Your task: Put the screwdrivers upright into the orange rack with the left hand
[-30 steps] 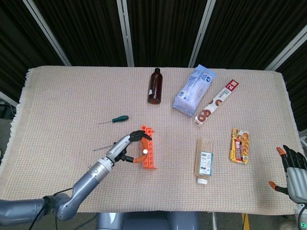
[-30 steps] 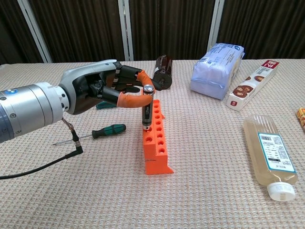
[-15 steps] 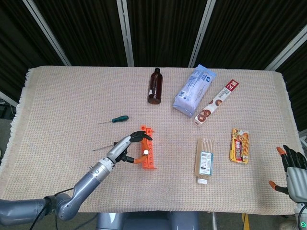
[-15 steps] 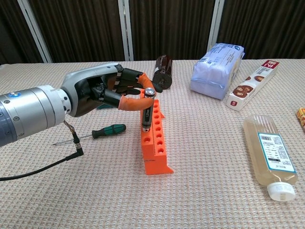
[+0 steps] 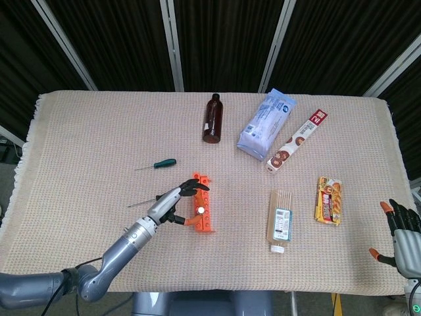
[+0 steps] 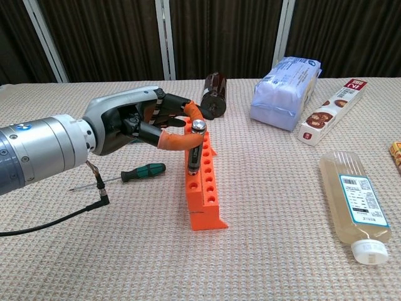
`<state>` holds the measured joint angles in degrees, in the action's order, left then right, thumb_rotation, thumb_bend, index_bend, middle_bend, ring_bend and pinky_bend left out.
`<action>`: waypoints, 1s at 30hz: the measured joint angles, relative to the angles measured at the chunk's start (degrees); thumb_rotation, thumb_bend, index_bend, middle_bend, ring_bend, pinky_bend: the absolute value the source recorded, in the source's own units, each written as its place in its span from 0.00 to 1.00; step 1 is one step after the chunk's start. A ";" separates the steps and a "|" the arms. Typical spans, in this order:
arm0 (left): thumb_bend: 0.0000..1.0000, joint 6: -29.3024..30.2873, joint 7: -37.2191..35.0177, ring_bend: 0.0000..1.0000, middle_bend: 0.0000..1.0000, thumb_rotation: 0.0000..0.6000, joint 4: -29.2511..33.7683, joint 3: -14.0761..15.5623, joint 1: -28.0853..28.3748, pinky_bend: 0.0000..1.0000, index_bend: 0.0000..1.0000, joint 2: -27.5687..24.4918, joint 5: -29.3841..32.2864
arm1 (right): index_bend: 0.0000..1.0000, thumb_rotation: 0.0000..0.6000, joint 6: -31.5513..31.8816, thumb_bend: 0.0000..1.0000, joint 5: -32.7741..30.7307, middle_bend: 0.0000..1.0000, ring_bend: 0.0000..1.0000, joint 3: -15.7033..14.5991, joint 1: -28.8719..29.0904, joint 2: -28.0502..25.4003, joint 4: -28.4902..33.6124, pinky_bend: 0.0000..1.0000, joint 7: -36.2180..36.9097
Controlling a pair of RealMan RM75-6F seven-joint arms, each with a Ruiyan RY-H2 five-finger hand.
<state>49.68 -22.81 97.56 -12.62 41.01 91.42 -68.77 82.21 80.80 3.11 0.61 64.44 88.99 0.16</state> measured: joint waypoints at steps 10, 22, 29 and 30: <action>0.35 0.52 1.90 0.00 0.00 1.00 -0.07 0.52 -0.08 0.00 0.18 -0.33 -0.95 | 0.07 1.00 -0.12 0.03 -0.09 0.00 0.00 0.09 0.12 0.01 -0.10 0.00 0.05; 0.35 3.29 0.36 0.00 0.00 1.00 2.94 0.82 -1.66 0.00 0.17 -2.98 -4.78 | 0.07 1.00 0.12 0.02 -0.25 0.00 0.00 0.18 0.01 -0.11 0.09 0.00 -0.11; 0.55 6.29 3.58 0.00 0.05 1.00 3.46 1.19 -3.24 0.00 0.42 -6.85 -6.15 | 0.07 1.00 0.11 0.02 -0.01 0.00 0.00 0.19 0.13 -0.12 0.10 0.00 -0.16; 0.56 6.53 4.82 0.00 0.06 1.00 3.27 1.24 -3.39 0.00 0.42 -7.25 -5.89 | 0.07 1.00 0.11 0.02 0.06 0.00 0.00 0.18 0.16 -0.10 0.08 0.00 -0.14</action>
<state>56.21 -17.99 100.83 -11.38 37.63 84.17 -74.67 82.31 80.87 3.29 0.77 64.34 89.07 0.01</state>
